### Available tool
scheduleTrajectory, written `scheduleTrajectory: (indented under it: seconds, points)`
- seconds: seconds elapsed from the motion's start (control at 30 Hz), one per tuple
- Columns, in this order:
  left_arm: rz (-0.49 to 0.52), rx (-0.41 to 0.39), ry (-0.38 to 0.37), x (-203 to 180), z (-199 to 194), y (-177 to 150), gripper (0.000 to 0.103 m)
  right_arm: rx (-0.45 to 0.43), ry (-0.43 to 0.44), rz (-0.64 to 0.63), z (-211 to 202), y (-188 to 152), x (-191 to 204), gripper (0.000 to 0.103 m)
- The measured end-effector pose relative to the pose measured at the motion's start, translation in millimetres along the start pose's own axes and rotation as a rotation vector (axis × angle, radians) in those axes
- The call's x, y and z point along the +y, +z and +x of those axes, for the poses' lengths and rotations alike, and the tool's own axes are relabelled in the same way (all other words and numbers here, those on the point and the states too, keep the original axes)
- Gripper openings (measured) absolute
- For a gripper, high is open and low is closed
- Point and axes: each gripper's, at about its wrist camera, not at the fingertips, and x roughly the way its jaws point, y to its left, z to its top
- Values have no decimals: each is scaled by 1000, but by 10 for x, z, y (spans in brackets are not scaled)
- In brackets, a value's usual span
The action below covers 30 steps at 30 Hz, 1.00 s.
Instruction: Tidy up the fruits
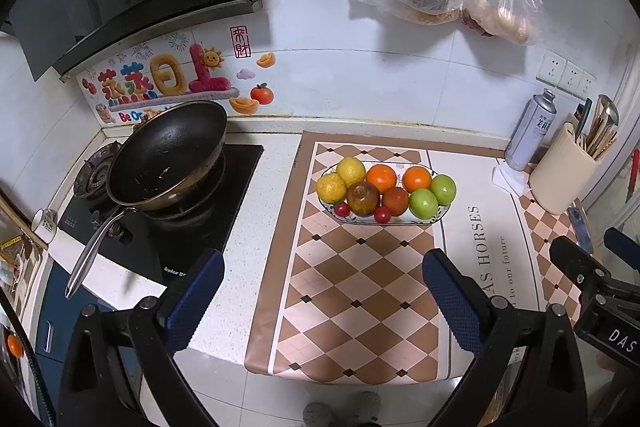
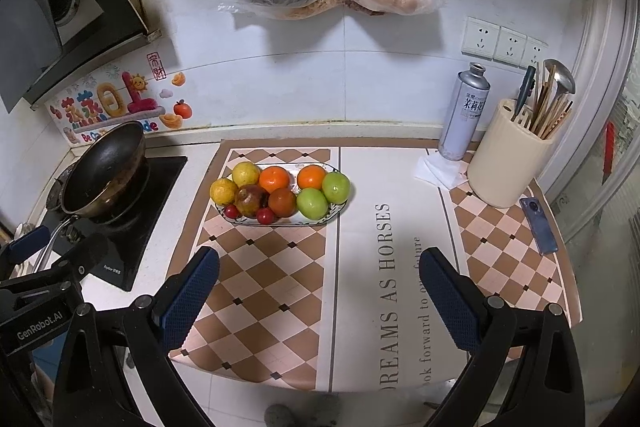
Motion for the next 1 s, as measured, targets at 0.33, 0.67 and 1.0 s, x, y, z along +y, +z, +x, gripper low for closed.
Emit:
scheduleTrajectory:
  seconds: [0.33,0.67,1.0]
  points:
    - [2,-5,2,-19,-96,-37,102,2,8,-11,-30,-12,1,102]
    - [5,-13,5,-37,-149,-46,102,2,12,-9,-37,-21,1,102]
    - [12,-17,2,-59,-167,-50,102,-6,14,-4,-105,-64,-13,102]
